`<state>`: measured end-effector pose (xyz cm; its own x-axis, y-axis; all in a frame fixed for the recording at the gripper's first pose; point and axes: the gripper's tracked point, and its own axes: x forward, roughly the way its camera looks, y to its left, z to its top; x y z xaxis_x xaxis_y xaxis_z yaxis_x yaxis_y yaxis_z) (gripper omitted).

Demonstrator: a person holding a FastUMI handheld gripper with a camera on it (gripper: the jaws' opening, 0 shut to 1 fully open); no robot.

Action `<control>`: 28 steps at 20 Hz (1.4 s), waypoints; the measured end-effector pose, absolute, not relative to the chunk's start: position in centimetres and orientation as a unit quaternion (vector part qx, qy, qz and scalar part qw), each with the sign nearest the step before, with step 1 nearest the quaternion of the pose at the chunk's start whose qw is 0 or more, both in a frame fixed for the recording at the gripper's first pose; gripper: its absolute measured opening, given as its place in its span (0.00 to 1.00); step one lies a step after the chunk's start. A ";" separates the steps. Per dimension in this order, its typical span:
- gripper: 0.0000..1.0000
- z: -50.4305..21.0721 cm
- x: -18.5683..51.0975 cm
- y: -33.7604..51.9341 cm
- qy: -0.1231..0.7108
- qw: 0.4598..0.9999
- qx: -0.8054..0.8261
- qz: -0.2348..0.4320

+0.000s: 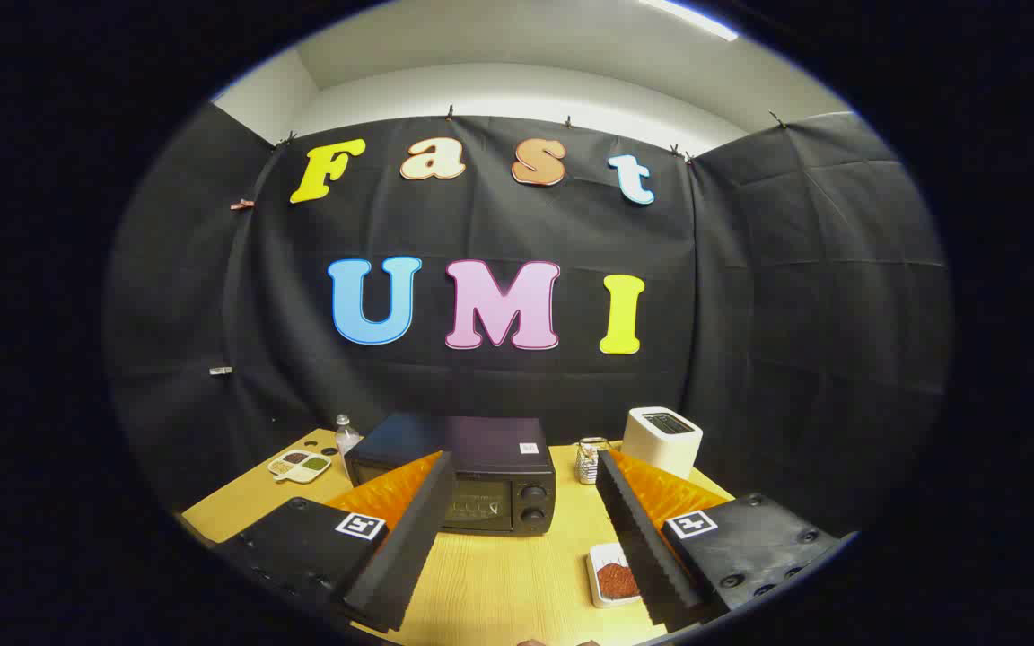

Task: Open the toaster oven, put the food inside, and close the toaster oven door.

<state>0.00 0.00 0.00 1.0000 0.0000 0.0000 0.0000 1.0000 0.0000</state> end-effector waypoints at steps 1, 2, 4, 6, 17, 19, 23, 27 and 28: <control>0.97 -0.1 -0.1 0.0 0.002 1.000 0.000 0.001; 0.97 -0.1 -0.2 0.1 0.002 1.000 0.001 0.001; 0.97 -0.4 -0.3 0.2 0.006 1.000 0.002 0.003; 0.97 -0.5 -0.3 0.2 0.009 1.000 0.004 0.001; 0.97 -1.1 0.4 2.0 0.025 1.000 0.001 0.015; 0.97 -0.7 0.7 2.3 0.020 1.000 -0.002 0.017; 0.97 -0.7 2.0 2.8 0.027 0.999 0.000 0.019; 0.97 -1.3 4.4 4.5 0.043 0.999 -0.009 0.032; 0.97 -1.5 5.3 5.2 0.045 0.998 -0.011 0.036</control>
